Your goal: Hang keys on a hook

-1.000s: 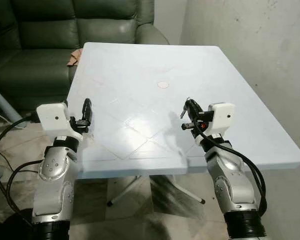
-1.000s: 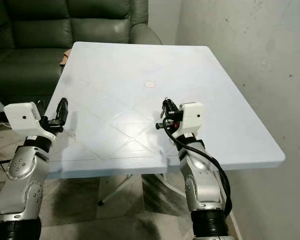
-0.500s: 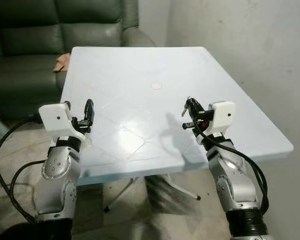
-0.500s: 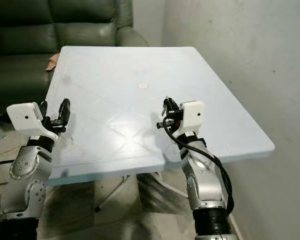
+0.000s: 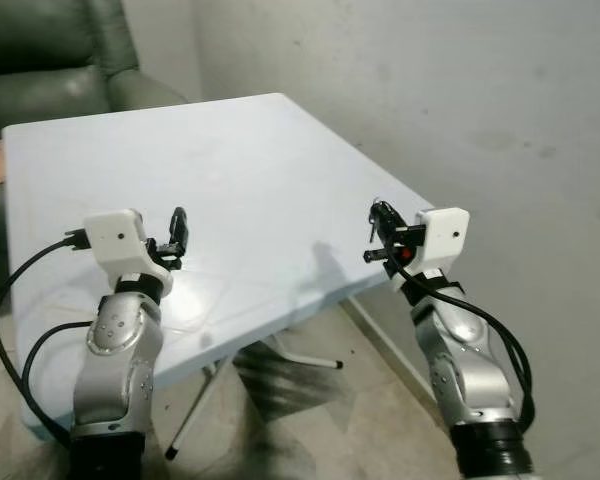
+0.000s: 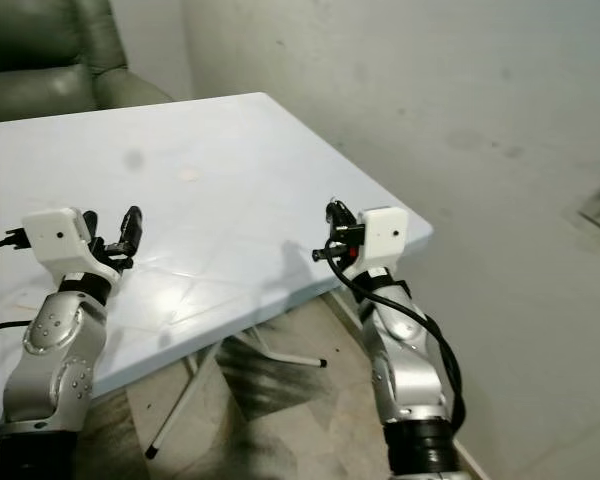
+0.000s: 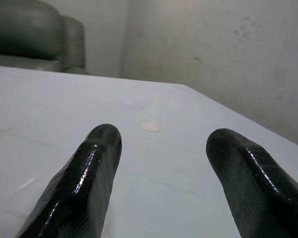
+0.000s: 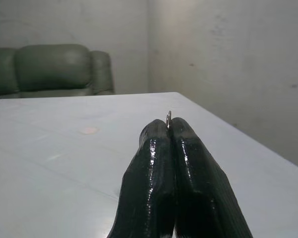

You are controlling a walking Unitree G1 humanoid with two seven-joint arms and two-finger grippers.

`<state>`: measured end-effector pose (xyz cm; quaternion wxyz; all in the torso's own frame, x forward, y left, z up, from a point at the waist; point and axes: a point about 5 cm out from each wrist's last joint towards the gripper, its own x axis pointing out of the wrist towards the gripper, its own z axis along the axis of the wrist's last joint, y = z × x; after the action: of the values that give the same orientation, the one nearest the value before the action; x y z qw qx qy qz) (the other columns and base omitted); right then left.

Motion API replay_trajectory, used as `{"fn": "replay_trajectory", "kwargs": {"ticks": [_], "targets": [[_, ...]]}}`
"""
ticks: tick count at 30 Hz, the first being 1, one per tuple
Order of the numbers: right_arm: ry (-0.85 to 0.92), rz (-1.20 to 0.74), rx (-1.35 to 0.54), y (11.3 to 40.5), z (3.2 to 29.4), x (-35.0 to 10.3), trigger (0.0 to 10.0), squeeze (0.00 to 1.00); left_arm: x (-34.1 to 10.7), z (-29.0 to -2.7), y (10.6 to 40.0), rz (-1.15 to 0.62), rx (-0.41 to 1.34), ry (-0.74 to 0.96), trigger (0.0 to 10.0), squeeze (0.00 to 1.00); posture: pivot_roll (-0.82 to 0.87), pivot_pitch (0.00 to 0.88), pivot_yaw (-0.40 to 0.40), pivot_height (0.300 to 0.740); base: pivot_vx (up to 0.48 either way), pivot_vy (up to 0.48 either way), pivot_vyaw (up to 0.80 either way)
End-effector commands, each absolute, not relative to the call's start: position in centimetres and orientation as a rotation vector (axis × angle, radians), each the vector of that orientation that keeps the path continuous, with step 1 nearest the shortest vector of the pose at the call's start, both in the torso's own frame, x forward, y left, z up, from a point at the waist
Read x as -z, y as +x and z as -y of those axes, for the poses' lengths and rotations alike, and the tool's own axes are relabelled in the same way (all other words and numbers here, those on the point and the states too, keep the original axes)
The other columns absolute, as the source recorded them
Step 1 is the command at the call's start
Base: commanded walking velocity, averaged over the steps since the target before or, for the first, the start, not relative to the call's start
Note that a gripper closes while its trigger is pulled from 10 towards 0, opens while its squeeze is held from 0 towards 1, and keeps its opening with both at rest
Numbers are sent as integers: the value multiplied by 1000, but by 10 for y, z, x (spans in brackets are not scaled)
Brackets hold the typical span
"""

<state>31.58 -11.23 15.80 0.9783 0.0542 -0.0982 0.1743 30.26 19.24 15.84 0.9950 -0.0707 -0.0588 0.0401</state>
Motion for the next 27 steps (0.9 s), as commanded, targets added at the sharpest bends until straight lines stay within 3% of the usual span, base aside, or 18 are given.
{"fn": "replay_trajectory", "kwargs": {"ticks": [1,27], "targets": [[99,211,-341,317,117,-162,10000,0,-159,-189,304,107,-75,-136,10000,0,-115,0,-28,740,0,0,-763],[100,200,-342,316,115,-160,10000,0,-158,-187,304,94,-51,-125,10000,0,-110,0,-27,740,0,0,-763]]}}
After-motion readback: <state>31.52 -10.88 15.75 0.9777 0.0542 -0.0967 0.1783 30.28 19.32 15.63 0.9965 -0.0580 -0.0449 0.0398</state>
